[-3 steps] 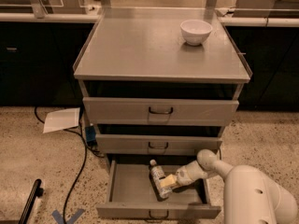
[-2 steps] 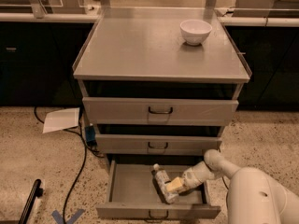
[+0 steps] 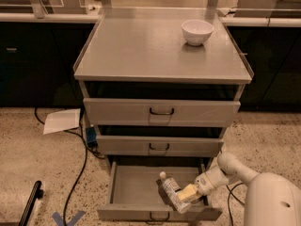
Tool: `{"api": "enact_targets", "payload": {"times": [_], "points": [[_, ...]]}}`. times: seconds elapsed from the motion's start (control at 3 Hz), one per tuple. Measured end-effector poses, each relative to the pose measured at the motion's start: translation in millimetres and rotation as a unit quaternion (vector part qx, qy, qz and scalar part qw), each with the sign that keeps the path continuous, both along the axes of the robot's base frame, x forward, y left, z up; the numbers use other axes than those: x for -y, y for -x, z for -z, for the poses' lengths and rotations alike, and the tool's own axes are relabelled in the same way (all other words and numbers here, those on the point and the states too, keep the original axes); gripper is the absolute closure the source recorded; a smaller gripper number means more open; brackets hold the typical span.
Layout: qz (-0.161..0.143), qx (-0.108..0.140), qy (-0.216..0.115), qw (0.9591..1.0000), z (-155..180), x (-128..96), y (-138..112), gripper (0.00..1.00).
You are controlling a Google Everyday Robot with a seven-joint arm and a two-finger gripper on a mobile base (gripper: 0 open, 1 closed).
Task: Pick blue plastic bottle from bottom drawer and place on counter
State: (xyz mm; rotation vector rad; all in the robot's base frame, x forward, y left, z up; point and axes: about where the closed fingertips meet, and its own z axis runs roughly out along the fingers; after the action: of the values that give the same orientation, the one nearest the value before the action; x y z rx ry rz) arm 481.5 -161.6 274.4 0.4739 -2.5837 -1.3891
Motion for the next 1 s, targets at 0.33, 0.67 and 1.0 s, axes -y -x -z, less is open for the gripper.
{"api": "enact_targets", "payload": {"times": [0.33, 0.67, 1.0], "points": [[-0.015, 0.018, 0.003, 0.9997, -27, -10, 4, 1.00], [-0.025, 0.080, 0.014, 0.9963, -96, -21, 4, 1.00], [-0.027, 0.146, 0.021, 0.9888, -165, -26, -5, 1.00]]}}
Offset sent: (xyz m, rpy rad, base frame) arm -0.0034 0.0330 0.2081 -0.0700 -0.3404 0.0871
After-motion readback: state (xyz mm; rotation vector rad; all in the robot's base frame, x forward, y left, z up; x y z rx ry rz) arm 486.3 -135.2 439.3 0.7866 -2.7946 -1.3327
